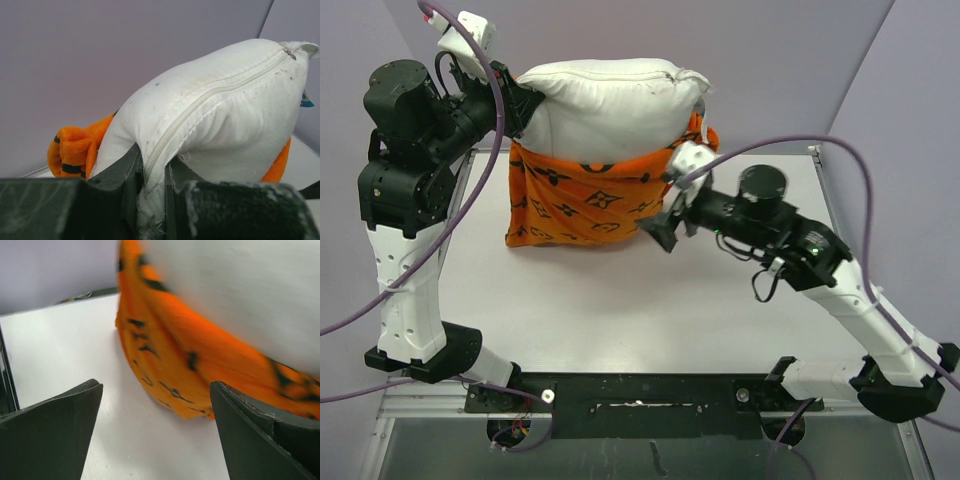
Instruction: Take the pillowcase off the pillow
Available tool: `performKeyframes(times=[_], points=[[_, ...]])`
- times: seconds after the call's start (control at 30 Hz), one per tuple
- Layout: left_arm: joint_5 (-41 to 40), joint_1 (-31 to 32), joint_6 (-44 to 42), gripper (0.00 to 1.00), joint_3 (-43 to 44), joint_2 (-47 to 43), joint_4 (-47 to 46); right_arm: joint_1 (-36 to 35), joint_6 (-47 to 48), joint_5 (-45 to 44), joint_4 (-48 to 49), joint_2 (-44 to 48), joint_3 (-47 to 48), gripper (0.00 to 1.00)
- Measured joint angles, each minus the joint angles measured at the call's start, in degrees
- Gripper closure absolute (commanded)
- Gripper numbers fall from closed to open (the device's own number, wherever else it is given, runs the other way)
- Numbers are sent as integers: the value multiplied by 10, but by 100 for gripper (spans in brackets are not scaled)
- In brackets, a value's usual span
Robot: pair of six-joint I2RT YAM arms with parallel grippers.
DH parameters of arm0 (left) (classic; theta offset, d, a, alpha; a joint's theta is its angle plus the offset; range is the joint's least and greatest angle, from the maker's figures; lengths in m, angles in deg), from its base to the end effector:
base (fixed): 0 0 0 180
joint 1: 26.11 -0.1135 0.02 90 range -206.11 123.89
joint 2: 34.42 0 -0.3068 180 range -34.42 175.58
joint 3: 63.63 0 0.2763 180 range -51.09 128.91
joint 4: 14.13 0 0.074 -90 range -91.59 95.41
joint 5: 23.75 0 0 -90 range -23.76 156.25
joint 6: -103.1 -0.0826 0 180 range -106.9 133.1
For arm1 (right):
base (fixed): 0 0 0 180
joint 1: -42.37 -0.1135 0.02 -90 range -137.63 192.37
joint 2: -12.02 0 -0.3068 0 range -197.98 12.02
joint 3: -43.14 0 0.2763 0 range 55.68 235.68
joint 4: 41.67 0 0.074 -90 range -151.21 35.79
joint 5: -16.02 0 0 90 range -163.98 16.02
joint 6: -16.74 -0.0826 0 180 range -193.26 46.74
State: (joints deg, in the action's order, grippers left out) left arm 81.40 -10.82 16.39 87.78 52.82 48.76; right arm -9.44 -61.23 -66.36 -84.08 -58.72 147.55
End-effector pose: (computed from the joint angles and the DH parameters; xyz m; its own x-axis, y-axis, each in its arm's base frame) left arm 0.2637 -0.0945 0.6721 -0.0076 -0.0554 -0.9984 0.5070 0.8604 -0.0515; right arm 0.1786 0.2448 0.5326 0.0874 -0.2231 -0.9709 -0.8607 0.4737 -0.1863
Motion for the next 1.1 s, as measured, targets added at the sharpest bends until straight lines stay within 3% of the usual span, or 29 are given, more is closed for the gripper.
performKeyframes(times=[0.13, 0.33, 0.5, 0.67, 0.8, 0.97, 1.1], points=[[-23, 0, 4, 100, -22, 0, -31, -62, 60, -56, 6, -60, 9, 7], [-29, 0, 5, 100, -27, 0, -43, -68, 70, -125, 61, -90, -35, 5], [-18, 0, 4, 100, -39, -5, -47, -68, 66, -235, 179, -124, -131, 6], [-18, 0, -5, 100, -59, -13, -61, -53, 26, -301, 254, -185, -233, 17], [-11, 0, -6, 100, -68, -17, -65, -35, 11, -313, 298, -230, -239, 34], [-1, -1, -13, 100, -111, -49, -71, -54, 37, -310, 343, -243, -224, 15], [2, -2, -21, 100, -116, -58, -69, -130, 133, -299, 376, -217, -227, 11]])
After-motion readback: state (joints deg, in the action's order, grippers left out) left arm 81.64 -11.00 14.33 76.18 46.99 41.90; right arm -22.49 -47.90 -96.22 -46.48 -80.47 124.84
